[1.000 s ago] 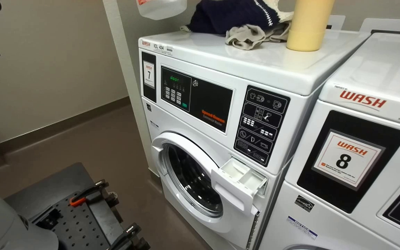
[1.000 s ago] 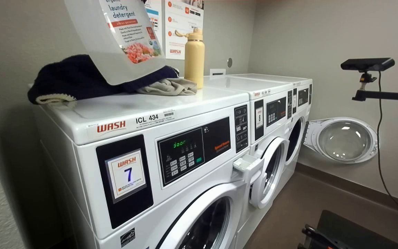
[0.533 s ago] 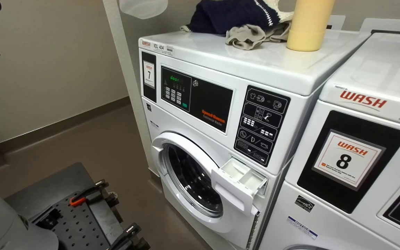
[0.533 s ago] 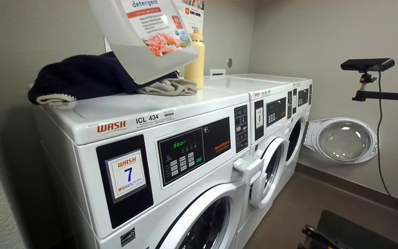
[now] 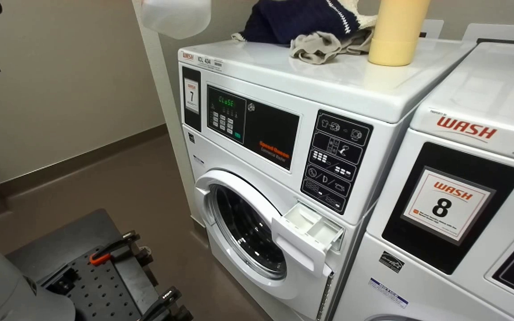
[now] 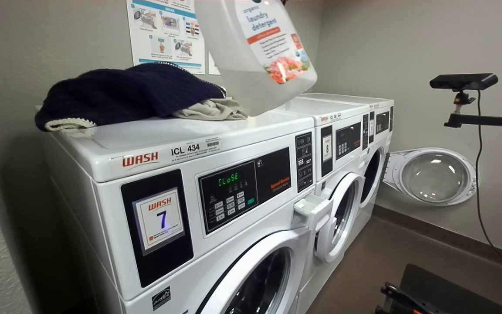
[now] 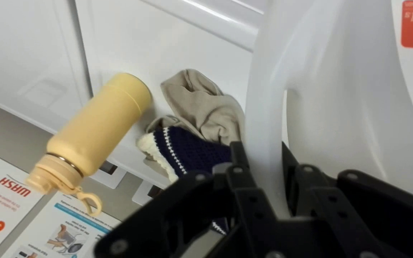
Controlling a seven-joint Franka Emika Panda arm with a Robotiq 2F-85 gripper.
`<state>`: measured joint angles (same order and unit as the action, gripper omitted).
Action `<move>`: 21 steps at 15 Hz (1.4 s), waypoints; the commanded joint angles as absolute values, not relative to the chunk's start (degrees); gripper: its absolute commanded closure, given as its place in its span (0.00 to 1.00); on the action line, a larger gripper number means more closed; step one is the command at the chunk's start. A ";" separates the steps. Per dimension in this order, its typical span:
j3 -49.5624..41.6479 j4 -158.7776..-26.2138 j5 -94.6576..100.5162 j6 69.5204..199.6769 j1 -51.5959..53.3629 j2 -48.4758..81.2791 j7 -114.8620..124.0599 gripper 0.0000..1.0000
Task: Put the dish washing liquid in the washing machine and close the drawer
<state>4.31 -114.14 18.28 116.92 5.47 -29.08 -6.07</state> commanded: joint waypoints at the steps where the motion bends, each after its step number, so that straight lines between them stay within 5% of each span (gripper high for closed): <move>1: -0.74 -118.18 17.96 116.26 3.73 -36.48 -13.27 0.91; 21: -12.66 -128.50 15.45 105.37 -2.62 -39.66 -21.44 0.91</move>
<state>-13.05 -128.13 16.99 107.50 -1.30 -38.46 -22.17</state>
